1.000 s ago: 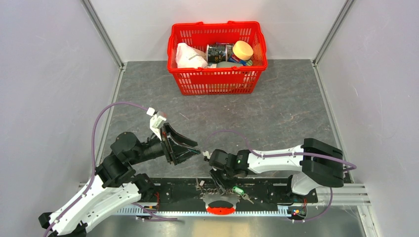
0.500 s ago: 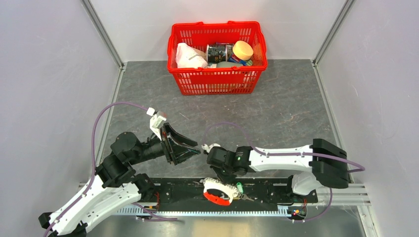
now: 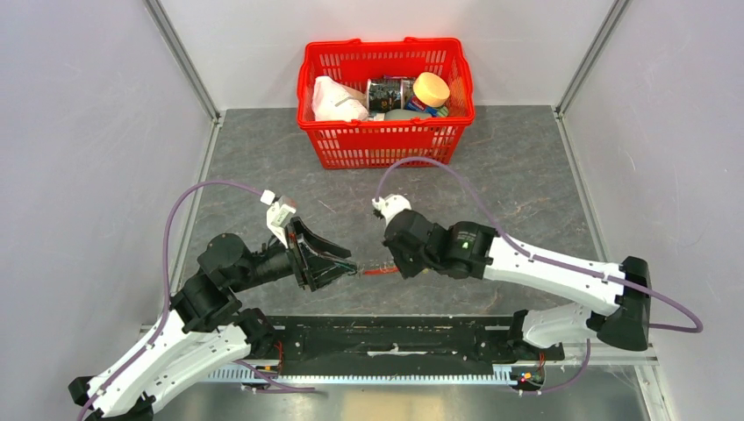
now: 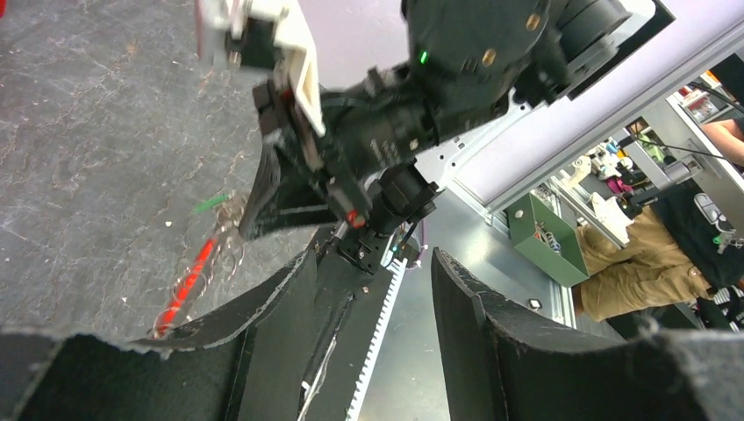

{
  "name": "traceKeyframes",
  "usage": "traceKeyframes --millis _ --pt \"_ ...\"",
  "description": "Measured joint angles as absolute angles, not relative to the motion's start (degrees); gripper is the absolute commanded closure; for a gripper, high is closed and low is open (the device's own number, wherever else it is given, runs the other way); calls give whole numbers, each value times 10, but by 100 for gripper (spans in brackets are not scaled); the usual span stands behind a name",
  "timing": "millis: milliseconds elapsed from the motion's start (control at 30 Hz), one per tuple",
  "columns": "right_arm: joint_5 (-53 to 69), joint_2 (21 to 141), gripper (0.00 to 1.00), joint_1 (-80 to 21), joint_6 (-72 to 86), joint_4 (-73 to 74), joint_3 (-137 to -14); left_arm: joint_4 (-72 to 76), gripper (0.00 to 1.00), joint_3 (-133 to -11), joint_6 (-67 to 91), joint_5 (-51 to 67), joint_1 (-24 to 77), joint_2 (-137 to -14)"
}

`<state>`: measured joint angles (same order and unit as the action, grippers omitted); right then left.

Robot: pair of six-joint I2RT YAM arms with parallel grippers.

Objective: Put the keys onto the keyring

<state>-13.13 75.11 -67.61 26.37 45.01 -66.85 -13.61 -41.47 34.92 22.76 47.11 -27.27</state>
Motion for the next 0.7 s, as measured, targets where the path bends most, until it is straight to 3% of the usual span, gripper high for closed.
traceKeyframes --millis 267,700 --pt "-155 738 100 -598 202 470 -741 -136 42 -415 346 221 471 -272" --pt "-108 816 100 -476 187 390 -711 -138 42 -415 345 195 471 -263"
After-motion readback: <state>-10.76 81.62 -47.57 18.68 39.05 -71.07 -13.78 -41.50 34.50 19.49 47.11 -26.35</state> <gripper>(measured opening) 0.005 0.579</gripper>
